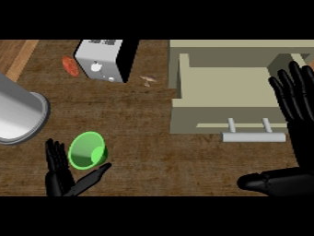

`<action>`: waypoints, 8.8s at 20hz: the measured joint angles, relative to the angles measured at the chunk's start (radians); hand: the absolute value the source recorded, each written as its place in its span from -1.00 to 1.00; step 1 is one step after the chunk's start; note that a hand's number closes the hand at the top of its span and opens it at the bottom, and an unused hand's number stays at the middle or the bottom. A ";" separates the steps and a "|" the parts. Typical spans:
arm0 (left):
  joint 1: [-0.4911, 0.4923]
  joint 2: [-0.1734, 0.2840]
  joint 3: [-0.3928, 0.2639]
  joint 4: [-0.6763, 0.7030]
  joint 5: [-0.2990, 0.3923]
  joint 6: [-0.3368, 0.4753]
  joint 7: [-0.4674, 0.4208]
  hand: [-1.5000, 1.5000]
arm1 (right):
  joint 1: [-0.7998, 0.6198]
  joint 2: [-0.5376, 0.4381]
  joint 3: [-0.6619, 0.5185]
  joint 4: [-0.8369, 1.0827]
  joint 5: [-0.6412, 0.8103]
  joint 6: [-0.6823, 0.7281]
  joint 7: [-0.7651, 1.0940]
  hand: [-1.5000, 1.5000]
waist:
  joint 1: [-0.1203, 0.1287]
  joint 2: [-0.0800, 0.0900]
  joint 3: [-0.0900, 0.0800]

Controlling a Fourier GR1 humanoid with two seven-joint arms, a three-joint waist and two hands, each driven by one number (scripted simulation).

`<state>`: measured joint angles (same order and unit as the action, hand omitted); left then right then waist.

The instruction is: Pick up the cup, place it into the drawer and close the drawer

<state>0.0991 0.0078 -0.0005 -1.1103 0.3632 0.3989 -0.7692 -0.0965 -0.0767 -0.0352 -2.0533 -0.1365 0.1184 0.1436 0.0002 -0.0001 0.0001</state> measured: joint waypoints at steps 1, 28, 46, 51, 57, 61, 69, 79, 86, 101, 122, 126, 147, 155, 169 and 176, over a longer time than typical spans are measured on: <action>-0.018 -0.002 0.010 0.042 0.006 -0.013 -0.025 -1.00 | -0.016 -0.007 -0.007 -0.009 -0.009 -0.002 0.023 -1.00 | 0.000 0.000 0.000; -0.245 0.006 0.104 0.398 0.114 -0.333 -0.188 1.00 | -0.031 -0.005 -0.009 -0.021 -0.008 -0.003 0.048 -1.00 | -0.002 0.000 0.000; -0.397 0.127 0.089 0.568 0.026 -0.534 -0.250 1.00 | -0.010 -0.019 -0.030 -0.047 -0.029 0.016 0.047 -1.00 | -0.007 0.002 -0.001; -0.387 0.147 0.078 0.486 0.020 -0.558 -0.237 1.00 | -0.029 -0.008 -0.017 -0.039 -0.012 -0.005 0.066 -1.00 | 0.000 0.000 0.000; -0.377 0.153 0.029 0.306 0.013 -0.586 -0.174 1.00 | -0.002 -0.005 -0.016 -0.067 -0.012 -0.008 0.074 -1.00 | 0.003 -0.003 0.000; -0.379 0.166 -0.011 0.123 0.020 -0.579 -0.035 1.00 | 0.014 -0.014 -0.024 -0.064 -0.026 0.010 0.066 -1.00 | 0.006 -0.004 0.001; -0.414 0.114 -0.062 -0.181 0.032 -0.465 0.229 1.00 | 0.016 -0.012 -0.029 -0.040 -0.020 0.017 0.039 -1.00 | 0.002 -0.002 0.001; -0.629 0.069 -0.076 -0.308 -0.023 -0.296 0.488 1.00 | 0.014 -0.012 -0.034 -0.024 -0.006 0.019 0.016 -1.00 | -0.004 -0.001 0.000; -0.853 0.034 -0.073 -0.190 -0.104 -0.202 0.570 1.00 | 0.029 -0.014 -0.039 -0.030 -0.020 0.032 0.011 -1.00 | -0.011 0.001 0.000; -1.161 -0.006 -0.114 0.191 -0.086 -0.097 0.555 1.00 | 0.003 -0.020 -0.055 0.026 -0.022 0.041 -0.015 -1.00 | -0.020 0.004 0.000; -1.393 -0.008 -0.395 0.668 0.178 0.007 0.398 1.00 | -0.042 -0.025 -0.035 0.052 -0.029 0.059 -0.008 -1.00 | -0.082 0.019 0.001; -1.414 -0.008 -0.455 0.704 0.195 0.022 0.414 1.00 | -0.026 -0.014 -0.022 0.038 -0.030 0.062 -0.016 -1.00 | -0.090 0.019 0.001; -1.411 -0.008 -0.527 0.613 0.393 0.027 0.313 -1.00 | -0.064 -0.031 -0.073 0.054 -0.170 0.100 0.011 -1.00 | -0.067 0.014 0.001; -1.329 0.047 -0.449 0.489 0.421 -0.003 0.329 -1.00 | 0.005 -0.110 -0.087 -0.006 -0.177 0.192 0.017 1.00 | -0.007 -0.003 0.000; -0.869 0.331 -0.403 -0.046 0.446 0.014 0.447 -1.00 | 0.068 -0.200 -0.018 -0.030 0.058 0.262 0.021 1.00 | 0.030 -0.010 0.000; -0.633 0.429 -0.362 -0.253 0.457 -0.033 0.462 -1.00 | 0.065 -0.201 0.075 0.053 0.294 0.242 -0.077 1.00 | 0.026 -0.004 0.000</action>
<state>-0.5340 0.4372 -0.3626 -1.3634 0.8197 0.3656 -0.3069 -0.0318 -0.2780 0.0395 -2.0004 0.1579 0.3605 0.0667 0.0260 -0.0042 -0.0001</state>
